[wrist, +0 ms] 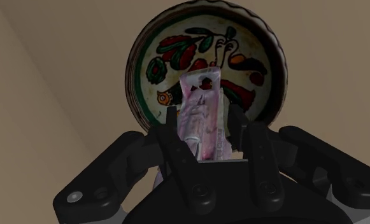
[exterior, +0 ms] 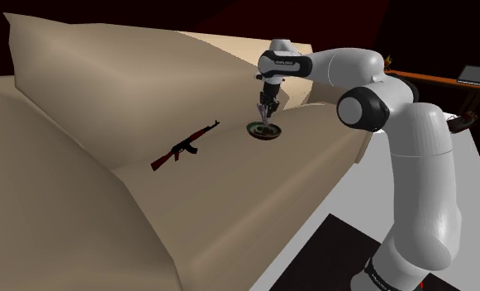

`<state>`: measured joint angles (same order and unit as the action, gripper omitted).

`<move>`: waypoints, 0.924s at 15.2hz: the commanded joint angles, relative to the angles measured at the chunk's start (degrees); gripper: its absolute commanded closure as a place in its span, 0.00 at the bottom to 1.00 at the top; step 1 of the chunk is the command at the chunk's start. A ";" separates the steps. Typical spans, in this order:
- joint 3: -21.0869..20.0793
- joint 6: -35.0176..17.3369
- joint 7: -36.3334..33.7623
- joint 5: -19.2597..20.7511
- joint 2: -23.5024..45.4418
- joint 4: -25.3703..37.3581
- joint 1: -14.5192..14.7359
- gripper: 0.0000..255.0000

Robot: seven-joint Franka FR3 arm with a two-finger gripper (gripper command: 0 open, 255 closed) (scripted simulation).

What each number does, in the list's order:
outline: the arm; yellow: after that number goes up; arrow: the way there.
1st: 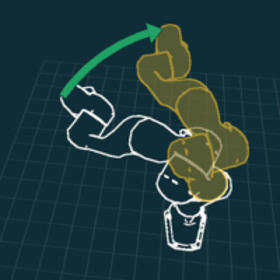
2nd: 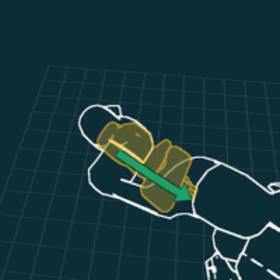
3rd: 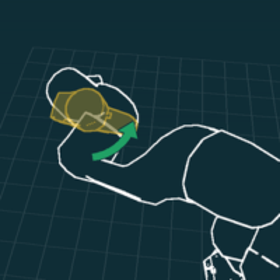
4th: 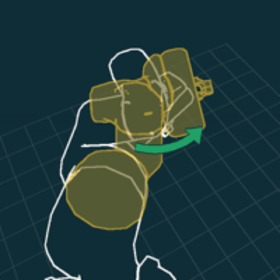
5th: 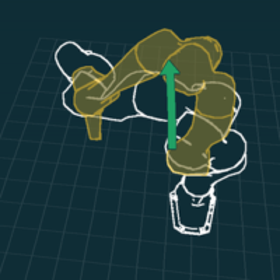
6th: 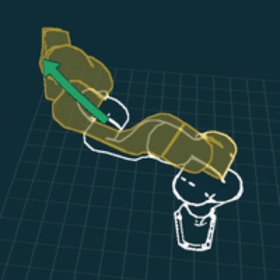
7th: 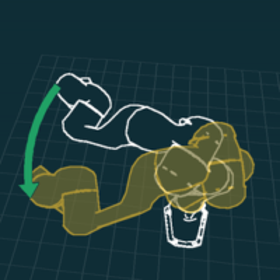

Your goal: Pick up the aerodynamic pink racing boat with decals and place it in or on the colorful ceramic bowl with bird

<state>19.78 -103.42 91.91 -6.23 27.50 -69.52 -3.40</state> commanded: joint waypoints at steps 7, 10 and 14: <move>-0.08 -6.27 -0.04 0.14 -0.66 -6.93 0.72 1.00; -0.08 -6.26 -0.03 0.13 -0.64 -6.90 0.71 1.00; -0.08 -6.25 -0.03 0.13 -0.64 -6.90 0.71 1.00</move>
<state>19.70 -109.66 91.87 -6.09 26.86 -76.42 -2.69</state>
